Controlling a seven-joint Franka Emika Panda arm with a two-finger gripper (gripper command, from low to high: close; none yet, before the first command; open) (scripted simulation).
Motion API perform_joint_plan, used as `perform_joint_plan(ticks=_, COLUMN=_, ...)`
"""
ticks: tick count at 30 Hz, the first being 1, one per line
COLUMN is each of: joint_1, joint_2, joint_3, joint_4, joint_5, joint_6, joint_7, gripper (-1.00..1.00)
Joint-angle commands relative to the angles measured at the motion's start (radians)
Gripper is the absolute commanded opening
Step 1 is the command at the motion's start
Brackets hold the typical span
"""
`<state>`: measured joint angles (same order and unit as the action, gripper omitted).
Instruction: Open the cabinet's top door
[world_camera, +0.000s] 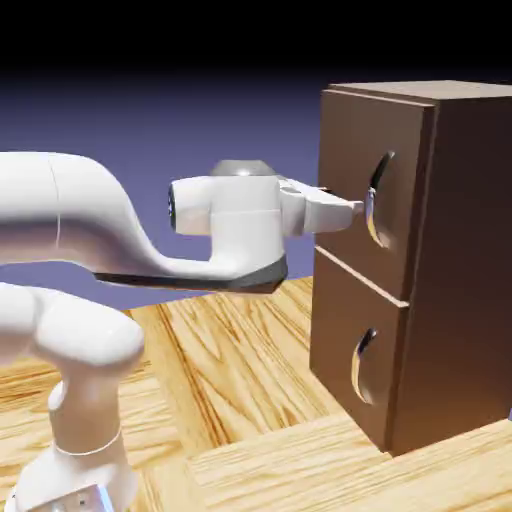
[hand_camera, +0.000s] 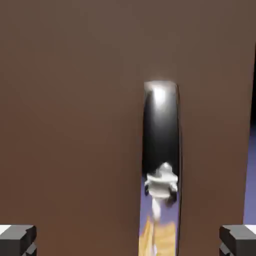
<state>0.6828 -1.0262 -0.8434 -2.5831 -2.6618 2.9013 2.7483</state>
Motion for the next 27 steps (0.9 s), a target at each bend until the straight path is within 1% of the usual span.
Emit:
perform_joint_plan(ticks=1, joint_1=0.011, joint_2=-0.007, joint_3=-0.014, joint_4=0.004, joint_5=-0.044, joint_6=-0.002, joint_7=0.033, gripper=0.00)
perform_joint_plan(ticks=5, joint_1=0.041, joint_2=-0.028, joint_3=-0.051, joint_4=0.014, joint_5=-0.161, joint_6=-0.008, joint_7=0.121, gripper=0.00)
perform_joint_plan(ticks=10, joint_1=0.214, joint_2=0.063, joint_3=-0.146, joint_4=0.129, joint_5=-0.198, joint_6=-0.065, joint_7=0.149, gripper=0.00)
perform_joint_plan(ticks=11, joint_1=0.214, joint_2=0.063, joint_3=-0.146, joint_4=0.129, joint_5=-0.198, joint_6=-0.065, joint_7=0.149, gripper=-1.00)
perform_joint_plan(ticks=12, joint_1=0.214, joint_2=0.063, joint_3=-0.146, joint_4=0.129, joint_5=-0.198, joint_6=-0.065, joint_7=0.149, gripper=-1.00)
perform_joint_plan(ticks=20, joint_1=-0.074, joint_2=0.083, joint_3=0.121, joint_4=-0.059, joint_5=0.013, joint_6=-0.210, joint_7=0.149, gripper=-1.00)
perform_joint_plan(ticks=27, joint_1=-0.296, joint_2=0.069, joint_3=0.375, joint_4=-0.172, joint_5=0.218, joint_6=-0.283, joint_7=0.149, gripper=-1.00)
